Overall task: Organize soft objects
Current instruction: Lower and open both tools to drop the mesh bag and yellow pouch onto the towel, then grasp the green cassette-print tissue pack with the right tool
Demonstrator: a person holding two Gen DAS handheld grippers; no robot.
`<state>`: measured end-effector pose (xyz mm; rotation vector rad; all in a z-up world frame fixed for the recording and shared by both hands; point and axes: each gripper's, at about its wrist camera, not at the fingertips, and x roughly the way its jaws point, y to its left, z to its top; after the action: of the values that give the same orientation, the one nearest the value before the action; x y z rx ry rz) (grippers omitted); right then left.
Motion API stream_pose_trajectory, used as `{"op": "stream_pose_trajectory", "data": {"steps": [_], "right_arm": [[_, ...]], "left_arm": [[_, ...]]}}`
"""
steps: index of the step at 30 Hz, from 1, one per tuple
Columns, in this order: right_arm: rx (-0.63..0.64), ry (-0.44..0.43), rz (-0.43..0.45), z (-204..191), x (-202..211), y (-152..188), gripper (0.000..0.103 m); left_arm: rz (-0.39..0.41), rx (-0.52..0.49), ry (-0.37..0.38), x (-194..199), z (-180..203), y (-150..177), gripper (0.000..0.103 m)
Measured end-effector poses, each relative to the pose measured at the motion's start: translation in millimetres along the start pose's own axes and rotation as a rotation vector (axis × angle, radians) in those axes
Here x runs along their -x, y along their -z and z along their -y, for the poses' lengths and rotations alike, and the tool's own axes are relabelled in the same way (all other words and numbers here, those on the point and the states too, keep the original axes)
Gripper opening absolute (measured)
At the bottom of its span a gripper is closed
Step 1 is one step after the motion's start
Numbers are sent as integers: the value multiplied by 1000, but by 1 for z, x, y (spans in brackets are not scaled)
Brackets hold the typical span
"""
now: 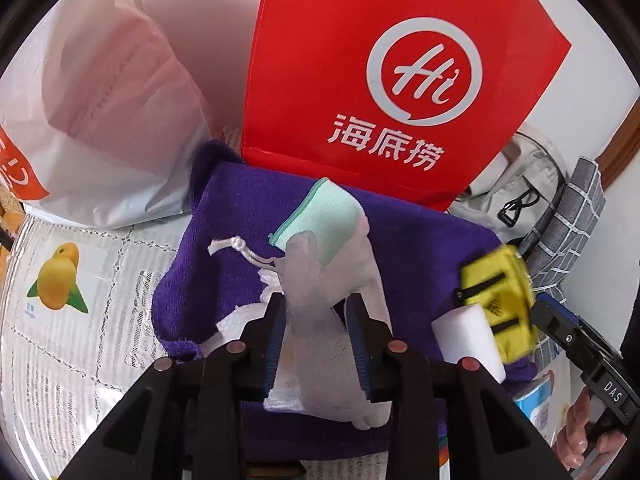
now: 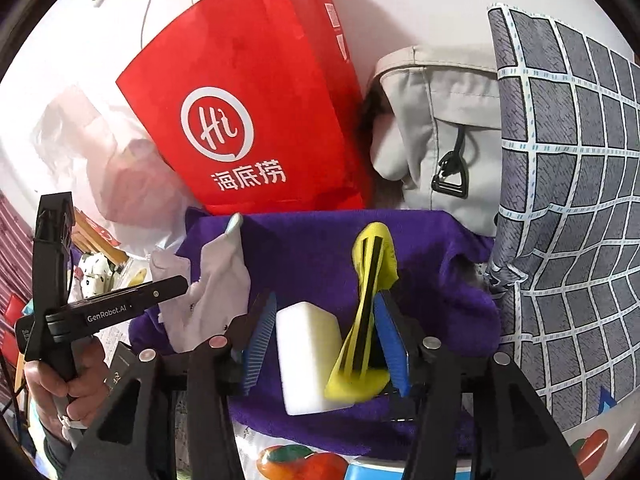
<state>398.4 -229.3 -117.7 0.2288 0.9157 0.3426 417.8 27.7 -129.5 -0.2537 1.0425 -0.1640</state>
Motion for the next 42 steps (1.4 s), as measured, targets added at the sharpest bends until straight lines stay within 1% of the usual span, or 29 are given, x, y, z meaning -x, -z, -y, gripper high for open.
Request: {"op": "stream_pose_trajectory", "data": {"steps": [1, 2, 3, 6, 8, 11, 13, 14, 17, 18, 19, 21, 22, 23, 25, 26, 29, 32, 33, 37, 41, 42], "right_arm": [[-2, -22, -1, -1, 0, 0, 51], [-2, -42, -3, -3, 1, 0, 51], [1, -47, -3, -4, 2, 0, 51], [14, -26, 6, -8, 6, -1, 51], [16, -26, 14, -11, 12, -2, 51], [15, 20, 46, -16, 23, -2, 51], [29, 40, 73, -22, 31, -2, 55], [39, 44, 90, -26, 37, 0, 56], [63, 45, 102, -38, 50, 9, 60], [68, 44, 98, -42, 53, 12, 62], [79, 45, 85, -48, 56, 19, 63], [92, 46, 57, -58, 60, 33, 64], [95, 41, 41, -63, 61, 42, 65], [96, 29, 13, -70, 63, 55, 67], [96, 13, -28, -79, 64, 74, 76], [97, 6, -54, -86, 64, 88, 76], [104, -9, -104, -102, 62, 118, 77], [104, -18, -141, -118, 57, 145, 80], [105, -16, -143, -121, 55, 151, 84], [128, 37, -114, -137, 49, 174, 92], [124, 64, -125, -143, 35, 183, 93], [120, 93, -131, -143, 29, 184, 93]], "left_arm": [[1, -1, -3, 2, -1, -1, 48], [9, -2, -11, 6, 0, -2, 58], [24, -4, -16, 10, 0, -3, 59], [44, -14, -11, 19, 2, -5, 59], [52, -19, -3, 24, 3, -7, 63], [57, -23, -10, 28, 4, -8, 63], [61, -24, -1, 33, 5, -8, 63], [66, -23, 6, 37, 6, -9, 63], [110, -27, 25, 56, 9, -8, 64], [132, -32, 26, 63, 12, -7, 69], [149, -37, 17, 69, 13, -6, 72], [183, -47, -16, 77, 15, -5, 73], [193, -49, -28, 80, 16, -4, 73], [195, -48, -30, 83, 15, -4, 73], [207, -39, -14, 94, 14, -2, 73], [220, -32, -8, 102, 14, 0, 73], [262, -27, 15, 125, 12, 13, 73], [258, -56, 35, 142, 6, 31, 73], [250, -64, 37, 146, 3, 38, 73], [266, -58, 3, 163, -22, 71, 73], [265, -33, -37, 171, -47, 109, 73], [261, -25, -42, 172, -53, 119, 73]]}}
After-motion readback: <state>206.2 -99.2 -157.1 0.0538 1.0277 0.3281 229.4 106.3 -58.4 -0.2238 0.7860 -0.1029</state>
